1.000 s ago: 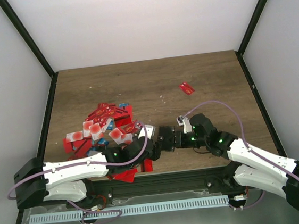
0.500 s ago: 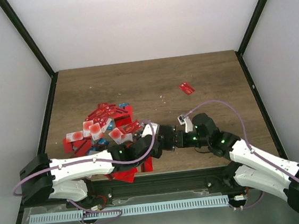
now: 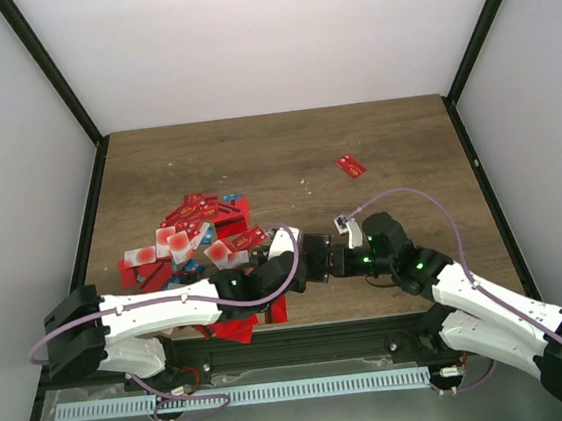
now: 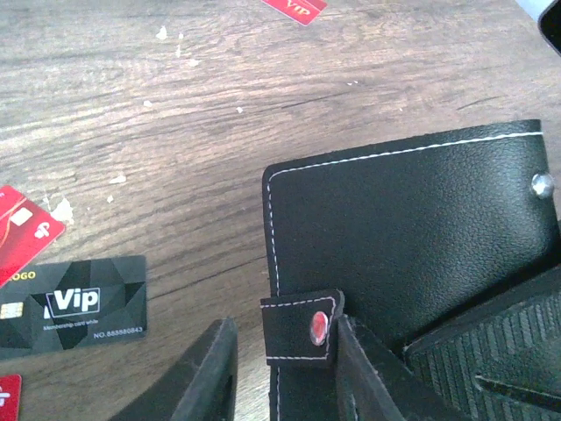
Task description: Put the credit cards into the card holder
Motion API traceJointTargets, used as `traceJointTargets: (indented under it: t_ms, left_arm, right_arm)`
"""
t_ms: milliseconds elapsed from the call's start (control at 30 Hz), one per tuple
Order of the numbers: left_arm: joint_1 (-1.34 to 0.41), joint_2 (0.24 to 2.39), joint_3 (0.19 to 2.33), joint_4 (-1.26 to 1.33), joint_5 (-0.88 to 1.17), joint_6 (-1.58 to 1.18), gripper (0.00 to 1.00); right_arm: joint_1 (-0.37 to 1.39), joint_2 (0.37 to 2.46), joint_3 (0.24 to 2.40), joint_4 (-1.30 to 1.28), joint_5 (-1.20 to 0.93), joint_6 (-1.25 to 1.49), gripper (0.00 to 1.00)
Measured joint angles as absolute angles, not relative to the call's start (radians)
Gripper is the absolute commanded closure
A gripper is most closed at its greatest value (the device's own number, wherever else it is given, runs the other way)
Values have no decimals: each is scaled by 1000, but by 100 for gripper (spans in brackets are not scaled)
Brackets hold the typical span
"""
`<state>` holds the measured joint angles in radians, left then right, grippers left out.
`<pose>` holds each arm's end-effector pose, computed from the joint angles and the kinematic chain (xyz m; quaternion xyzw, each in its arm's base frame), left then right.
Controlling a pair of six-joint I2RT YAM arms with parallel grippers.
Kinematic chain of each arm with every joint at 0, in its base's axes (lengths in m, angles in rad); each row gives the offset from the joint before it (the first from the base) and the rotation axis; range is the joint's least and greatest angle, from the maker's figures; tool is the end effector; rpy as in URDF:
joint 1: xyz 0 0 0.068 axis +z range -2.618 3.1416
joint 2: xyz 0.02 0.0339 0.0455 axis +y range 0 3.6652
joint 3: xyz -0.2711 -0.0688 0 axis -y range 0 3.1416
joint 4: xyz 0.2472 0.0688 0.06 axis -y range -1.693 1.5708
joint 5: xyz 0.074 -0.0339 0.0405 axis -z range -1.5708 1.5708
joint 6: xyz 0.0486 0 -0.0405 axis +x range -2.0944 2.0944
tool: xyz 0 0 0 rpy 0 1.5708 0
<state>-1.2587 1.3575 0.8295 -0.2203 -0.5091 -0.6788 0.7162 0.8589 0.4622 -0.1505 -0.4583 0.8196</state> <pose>0.1121 -0.2703 0.2265 0.1572 0.8788 -0.1881 0.4093 0.1326 0.1439 0.2174 -0.0672 0.8537 0.4738 0.2055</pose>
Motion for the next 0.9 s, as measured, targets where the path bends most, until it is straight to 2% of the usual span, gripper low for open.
traceJointTargets:
  t_ms: [300, 500, 900]
  left_arm:
    - [-1262, 1377, 843, -212, -508, -677, 81]
    - [-1264, 1379, 842, -197, -501, -677, 96]
    - [-1234, 1387, 817, -262, -604, -714, 96]
  right_arm:
    - [716, 859, 462, -157, -443, 802, 99]
    - [716, 859, 463, -157, -443, 797, 99]
    - [723, 855, 463, -183, -471, 785, 99]
